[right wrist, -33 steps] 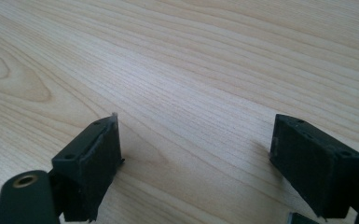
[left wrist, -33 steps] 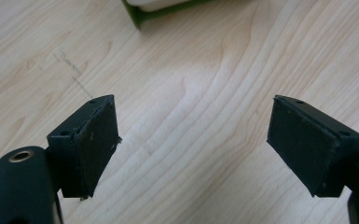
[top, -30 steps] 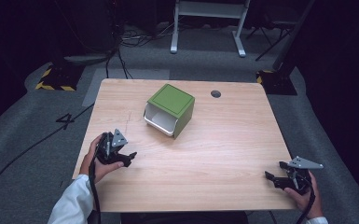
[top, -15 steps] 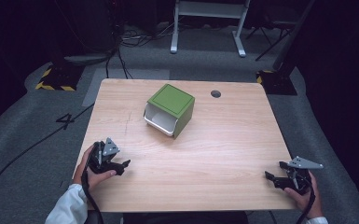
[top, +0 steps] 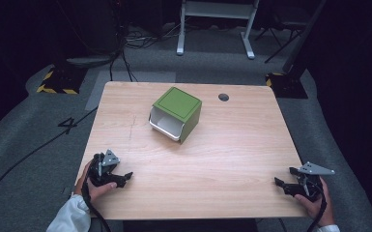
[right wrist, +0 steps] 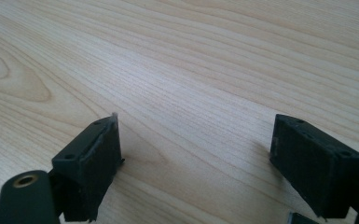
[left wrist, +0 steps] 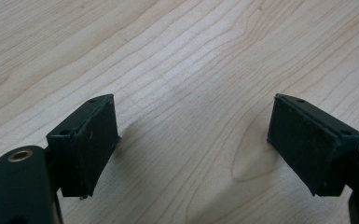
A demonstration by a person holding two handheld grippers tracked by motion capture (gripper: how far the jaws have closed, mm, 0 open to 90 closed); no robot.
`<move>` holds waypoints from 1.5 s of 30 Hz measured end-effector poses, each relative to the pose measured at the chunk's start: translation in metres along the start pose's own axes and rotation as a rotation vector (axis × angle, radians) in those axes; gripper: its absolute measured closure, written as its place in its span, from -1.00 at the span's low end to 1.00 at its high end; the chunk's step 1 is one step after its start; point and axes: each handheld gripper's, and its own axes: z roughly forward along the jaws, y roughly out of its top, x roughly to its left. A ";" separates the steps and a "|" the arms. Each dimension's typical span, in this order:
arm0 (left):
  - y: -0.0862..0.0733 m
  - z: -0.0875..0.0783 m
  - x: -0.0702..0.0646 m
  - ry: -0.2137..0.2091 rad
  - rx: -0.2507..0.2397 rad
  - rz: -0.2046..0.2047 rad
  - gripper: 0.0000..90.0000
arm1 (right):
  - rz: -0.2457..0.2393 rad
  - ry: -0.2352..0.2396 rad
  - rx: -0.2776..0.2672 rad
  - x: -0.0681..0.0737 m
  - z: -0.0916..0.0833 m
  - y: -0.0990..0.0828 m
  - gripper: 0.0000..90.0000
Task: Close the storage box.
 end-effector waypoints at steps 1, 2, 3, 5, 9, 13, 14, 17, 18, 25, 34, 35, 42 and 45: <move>-0.003 0.001 0.000 -0.023 -0.017 -0.015 -0.64 | 0.000 0.001 0.000 0.000 0.000 0.000 -0.64; -0.003 0.001 0.000 -0.029 -0.022 -0.027 -0.65 | -0.001 0.001 0.000 0.000 0.000 0.000 -0.64; -0.003 0.001 0.000 -0.029 -0.022 -0.027 -0.66 | -0.001 0.001 0.000 0.000 0.000 0.000 -0.64; -0.004 0.002 0.000 -0.031 -0.028 -0.029 -0.66 | -0.002 0.002 0.000 0.000 0.000 0.000 -0.64; -0.004 0.002 0.000 -0.029 -0.029 -0.038 -0.66 | -0.002 0.002 0.000 0.000 0.000 0.000 -0.64; -0.004 0.002 -0.001 -0.022 -0.027 -0.043 -0.66 | -0.003 0.002 0.000 0.000 0.000 0.000 -0.64; -0.004 0.002 -0.001 -0.021 -0.027 -0.044 -0.66 | -0.003 0.002 0.000 0.000 0.000 0.000 -0.64; -0.004 0.002 -0.001 -0.021 -0.028 -0.044 -0.66 | -0.003 0.001 0.000 0.000 0.000 0.000 -0.64; -0.004 0.002 -0.001 -0.021 -0.028 -0.045 -0.66 | -0.003 0.001 0.000 0.000 0.000 0.000 -0.64; -0.004 0.002 0.000 -0.023 -0.030 -0.042 -0.67 | -0.002 0.002 0.000 0.000 0.000 0.000 -0.64; -0.004 0.002 0.000 -0.021 -0.032 -0.043 -0.67 | -0.002 0.002 0.001 0.000 0.000 0.000 -0.64; -0.004 0.002 0.000 -0.021 -0.032 -0.043 -0.67 | -0.002 0.002 0.001 0.000 0.000 0.000 -0.64; -0.004 0.003 0.000 -0.019 -0.032 -0.048 -0.67 | -0.003 0.002 0.000 0.000 0.000 0.000 -0.64; -0.004 0.003 0.000 -0.017 -0.030 -0.047 -0.67 | -0.003 0.002 0.000 0.000 0.000 0.000 -0.64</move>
